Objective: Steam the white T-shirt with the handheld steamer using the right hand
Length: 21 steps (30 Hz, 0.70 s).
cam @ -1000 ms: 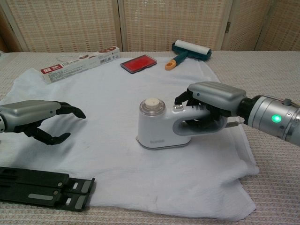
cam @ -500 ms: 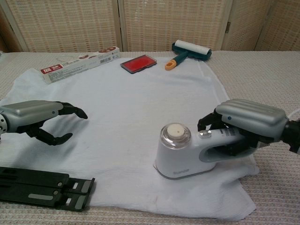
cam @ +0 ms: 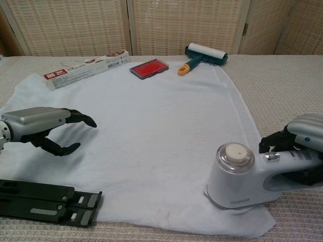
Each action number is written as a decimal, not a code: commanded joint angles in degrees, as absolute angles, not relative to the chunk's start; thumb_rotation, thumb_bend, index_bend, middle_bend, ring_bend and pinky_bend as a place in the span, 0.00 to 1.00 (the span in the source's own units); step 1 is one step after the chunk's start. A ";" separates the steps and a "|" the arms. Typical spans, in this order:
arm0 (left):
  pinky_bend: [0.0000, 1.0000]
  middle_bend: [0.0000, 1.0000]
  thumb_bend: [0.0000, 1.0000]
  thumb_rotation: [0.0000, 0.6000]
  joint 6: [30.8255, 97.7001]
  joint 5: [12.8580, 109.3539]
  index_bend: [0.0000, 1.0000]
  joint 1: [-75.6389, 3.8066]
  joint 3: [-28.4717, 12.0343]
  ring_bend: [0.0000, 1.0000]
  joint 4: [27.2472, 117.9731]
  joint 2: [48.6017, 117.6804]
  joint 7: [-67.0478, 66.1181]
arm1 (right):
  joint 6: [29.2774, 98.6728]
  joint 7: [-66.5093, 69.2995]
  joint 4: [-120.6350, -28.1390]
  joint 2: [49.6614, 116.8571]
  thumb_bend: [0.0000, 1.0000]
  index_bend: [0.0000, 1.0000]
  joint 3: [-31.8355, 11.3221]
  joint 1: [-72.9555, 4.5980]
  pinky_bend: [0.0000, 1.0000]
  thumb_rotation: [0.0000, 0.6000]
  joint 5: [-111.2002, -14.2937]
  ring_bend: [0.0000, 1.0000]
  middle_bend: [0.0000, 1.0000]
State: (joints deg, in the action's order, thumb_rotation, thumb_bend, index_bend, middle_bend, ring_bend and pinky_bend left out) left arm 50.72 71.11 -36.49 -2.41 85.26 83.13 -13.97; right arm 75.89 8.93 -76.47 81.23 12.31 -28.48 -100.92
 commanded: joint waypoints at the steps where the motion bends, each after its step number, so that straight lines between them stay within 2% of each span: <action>1: 0.00 0.17 0.53 0.64 50.82 71.02 0.19 -36.57 -2.51 0.06 85.34 83.14 -14.10 | 77.49 10.10 -76.37 80.32 0.61 0.77 9.66 -28.19 0.97 1.00 -100.12 0.81 0.82; 5: 0.00 0.16 0.53 0.64 50.90 70.77 0.19 -36.63 -2.63 0.06 85.44 83.20 -14.19 | 76.12 9.95 -75.92 80.93 0.61 0.77 5.96 -30.18 0.97 1.00 -98.87 0.81 0.82; 11: 0.00 0.16 0.53 0.64 50.91 70.39 0.19 -36.64 -2.54 0.06 85.47 83.21 -14.47 | 69.70 9.21 -72.93 85.10 0.61 0.77 1.41 -35.10 0.97 1.00 -96.92 0.81 0.82; 16: 0.00 0.16 0.53 0.65 51.09 70.17 0.19 -36.61 -2.48 0.06 85.60 83.15 -14.84 | 63.40 10.60 -67.01 91.02 0.61 0.77 -1.46 -39.18 0.97 1.00 -94.29 0.81 0.82; 21: 0.00 0.16 0.53 0.64 51.28 70.37 0.19 -36.48 -2.19 0.06 85.74 83.20 -14.93 | 60.60 10.76 -59.29 97.02 0.61 0.77 -2.69 -42.23 0.97 1.00 -93.94 0.81 0.82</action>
